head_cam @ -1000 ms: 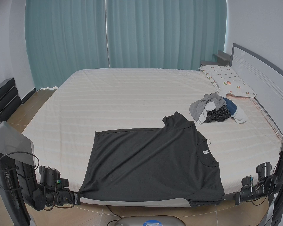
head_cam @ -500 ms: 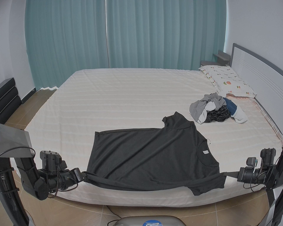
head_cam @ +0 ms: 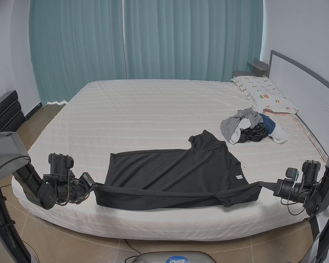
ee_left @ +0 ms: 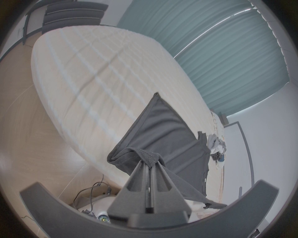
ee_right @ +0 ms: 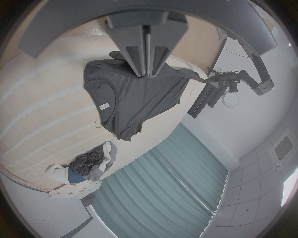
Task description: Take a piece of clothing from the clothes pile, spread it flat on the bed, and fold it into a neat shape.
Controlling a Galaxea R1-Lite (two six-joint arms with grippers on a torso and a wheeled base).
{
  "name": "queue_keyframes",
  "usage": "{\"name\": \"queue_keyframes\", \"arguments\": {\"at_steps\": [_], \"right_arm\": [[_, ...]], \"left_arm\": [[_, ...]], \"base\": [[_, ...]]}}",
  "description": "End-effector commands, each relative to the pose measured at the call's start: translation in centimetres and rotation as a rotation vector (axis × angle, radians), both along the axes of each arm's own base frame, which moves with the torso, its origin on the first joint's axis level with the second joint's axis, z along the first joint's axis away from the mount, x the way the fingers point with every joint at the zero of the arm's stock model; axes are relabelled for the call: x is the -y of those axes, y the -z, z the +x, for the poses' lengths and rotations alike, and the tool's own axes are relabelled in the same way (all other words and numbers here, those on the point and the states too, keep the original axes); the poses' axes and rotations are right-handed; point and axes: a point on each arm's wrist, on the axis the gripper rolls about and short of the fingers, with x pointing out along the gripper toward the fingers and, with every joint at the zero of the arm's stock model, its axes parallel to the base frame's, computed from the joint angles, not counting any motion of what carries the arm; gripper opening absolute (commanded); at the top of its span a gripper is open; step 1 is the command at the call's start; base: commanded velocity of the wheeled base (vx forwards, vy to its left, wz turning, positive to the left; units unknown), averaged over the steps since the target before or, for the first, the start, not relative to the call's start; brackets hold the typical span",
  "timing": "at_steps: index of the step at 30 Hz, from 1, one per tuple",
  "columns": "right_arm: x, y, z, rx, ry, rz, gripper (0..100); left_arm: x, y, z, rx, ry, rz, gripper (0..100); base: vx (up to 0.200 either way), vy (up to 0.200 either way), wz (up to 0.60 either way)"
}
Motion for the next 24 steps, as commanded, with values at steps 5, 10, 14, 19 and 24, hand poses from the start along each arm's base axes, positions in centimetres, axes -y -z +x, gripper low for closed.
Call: {"name": "queue_keyframes", "arguments": {"at_steps": [5, 10, 14, 19, 24], "right_arm": [[0.5, -0.6, -1.4, 0.061, 0.038, 0.010, 0], [0.2, 0.1, -1.9, 0.033, 0.040, 0.031, 0], [0.1, 1.0, -1.7, -0.001, 0.041, 0.031, 0], [0.2, 2.4, -0.5, -0.016, 0.040, 0.032, 0], [-0.2, 3.4, 1.9, 0.001, 0.039, 0.016, 0]], "left_arm": [[-0.1, -3.0, -0.4, 0.104, -0.014, 0.003, 0], [-0.1, -2.2, -0.8, 0.083, 0.028, 0.057, 0], [0.0, -1.4, -0.5, 0.061, 0.038, 0.066, 0], [0.0, -0.8, 0.7, 0.060, 0.030, 0.061, 0], [0.1, 0.7, 2.0, 0.040, 0.025, 0.062, 0]], "base": [[0.000, 0.000, 0.00], [0.000, 0.000, 0.00], [0.000, 0.000, 0.00], [0.000, 0.000, 0.00], [0.000, 0.000, 0.00]]}}
